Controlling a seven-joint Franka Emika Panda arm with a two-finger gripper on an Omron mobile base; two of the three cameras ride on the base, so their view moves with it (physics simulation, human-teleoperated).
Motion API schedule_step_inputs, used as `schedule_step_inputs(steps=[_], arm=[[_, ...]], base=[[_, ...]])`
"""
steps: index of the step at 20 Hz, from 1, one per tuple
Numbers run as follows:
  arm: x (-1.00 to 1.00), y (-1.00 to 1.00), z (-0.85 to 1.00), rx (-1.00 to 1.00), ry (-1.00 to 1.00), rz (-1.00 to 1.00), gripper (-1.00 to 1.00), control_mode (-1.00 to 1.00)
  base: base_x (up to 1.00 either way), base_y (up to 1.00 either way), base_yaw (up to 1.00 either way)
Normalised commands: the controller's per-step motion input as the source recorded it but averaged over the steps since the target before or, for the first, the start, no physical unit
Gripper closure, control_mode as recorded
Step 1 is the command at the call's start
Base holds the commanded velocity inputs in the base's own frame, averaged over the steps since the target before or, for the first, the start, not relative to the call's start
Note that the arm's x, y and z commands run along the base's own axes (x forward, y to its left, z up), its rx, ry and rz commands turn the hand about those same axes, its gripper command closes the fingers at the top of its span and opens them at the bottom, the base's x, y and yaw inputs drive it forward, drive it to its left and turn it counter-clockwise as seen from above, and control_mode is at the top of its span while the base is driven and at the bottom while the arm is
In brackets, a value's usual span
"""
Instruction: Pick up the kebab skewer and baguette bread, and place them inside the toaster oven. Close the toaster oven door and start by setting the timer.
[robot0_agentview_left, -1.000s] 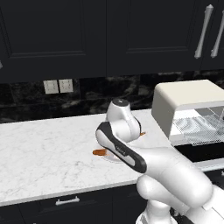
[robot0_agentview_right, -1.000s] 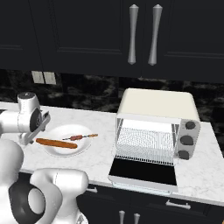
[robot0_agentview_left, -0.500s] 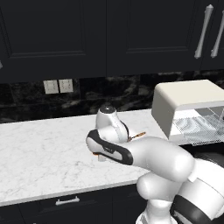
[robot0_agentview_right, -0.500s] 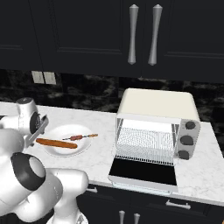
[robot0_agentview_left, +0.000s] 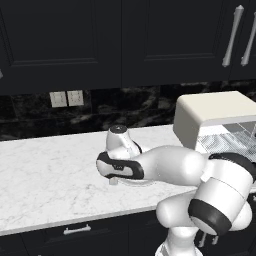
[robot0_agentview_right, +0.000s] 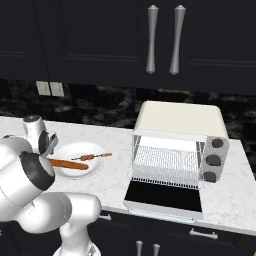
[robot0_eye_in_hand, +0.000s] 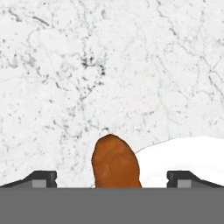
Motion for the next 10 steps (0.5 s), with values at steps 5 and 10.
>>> schedule_step_inputs(steps=[5,10], arm=[[0.20,0.11,-0.11,-0.03,0.00,0.00,-1.00,-1.00],[0.00,0.02,-0.06,-0.05,0.00,0.00,-1.00,-1.00]], base=[[0.00,0.00,0.00],[0.00,0.00,0.00]])
